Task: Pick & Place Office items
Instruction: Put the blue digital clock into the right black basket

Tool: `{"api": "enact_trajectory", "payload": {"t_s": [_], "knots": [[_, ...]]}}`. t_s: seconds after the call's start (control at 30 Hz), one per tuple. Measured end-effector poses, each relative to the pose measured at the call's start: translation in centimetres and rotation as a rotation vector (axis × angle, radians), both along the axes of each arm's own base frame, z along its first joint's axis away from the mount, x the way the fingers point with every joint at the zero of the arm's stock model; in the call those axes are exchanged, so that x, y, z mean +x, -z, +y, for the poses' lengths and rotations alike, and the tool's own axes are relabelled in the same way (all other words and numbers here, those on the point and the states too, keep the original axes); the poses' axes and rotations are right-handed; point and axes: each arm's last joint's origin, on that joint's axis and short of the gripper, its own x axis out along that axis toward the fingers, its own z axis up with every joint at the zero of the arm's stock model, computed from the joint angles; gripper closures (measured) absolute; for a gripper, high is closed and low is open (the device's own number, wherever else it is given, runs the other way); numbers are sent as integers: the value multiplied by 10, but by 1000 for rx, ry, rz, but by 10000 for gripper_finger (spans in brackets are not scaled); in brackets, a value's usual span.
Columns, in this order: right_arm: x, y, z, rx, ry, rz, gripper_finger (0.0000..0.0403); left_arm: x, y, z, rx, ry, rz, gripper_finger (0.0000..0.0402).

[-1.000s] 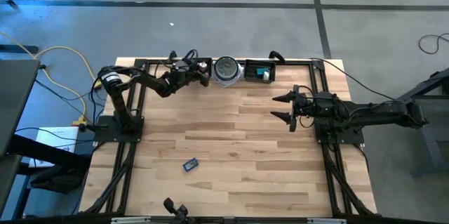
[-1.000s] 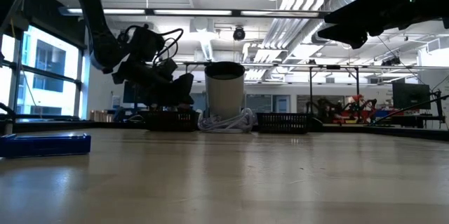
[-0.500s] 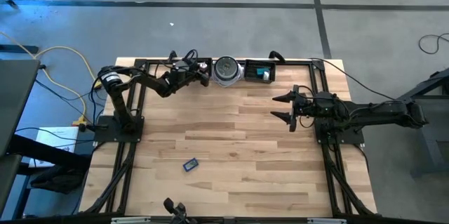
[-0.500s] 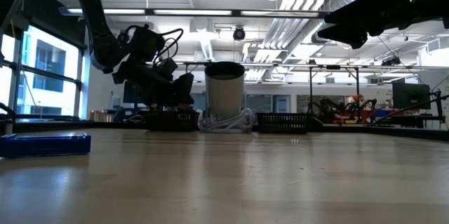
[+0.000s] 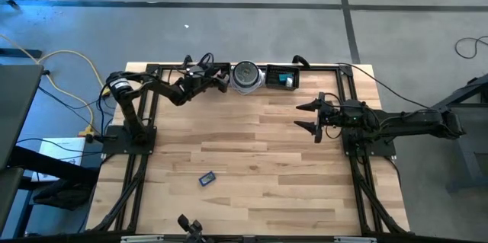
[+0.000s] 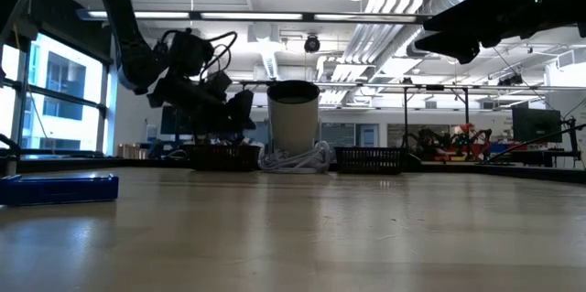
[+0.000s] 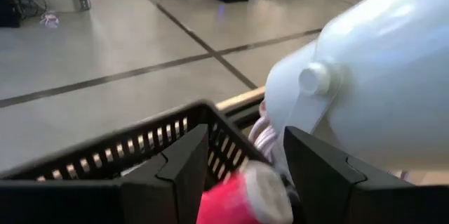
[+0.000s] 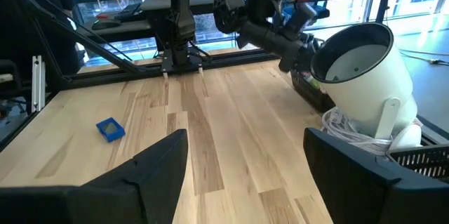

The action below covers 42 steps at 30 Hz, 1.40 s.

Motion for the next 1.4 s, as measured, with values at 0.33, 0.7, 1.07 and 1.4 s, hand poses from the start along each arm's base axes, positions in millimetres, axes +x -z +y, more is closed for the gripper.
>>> {"api": "enact_trajectory", "payload": {"t_s": [0.33, 0.7, 1.07, 1.4], "knots": [[-2, -1, 0, -32, 2, -2, 131, -6, -68, -31, 190, 93, -1, 219], [-8, -8, 0, -85, 23, -47, 131, -68, -131, -85, 176, 108, 33, 219], [-14, -12, 1, -78, 22, -85, 131, -128, -112, -148, 237, 269, -189, 219], [-14, -12, 1, -45, 17, -90, 131, -150, -98, -186, 291, 635, -350, 218]]}}
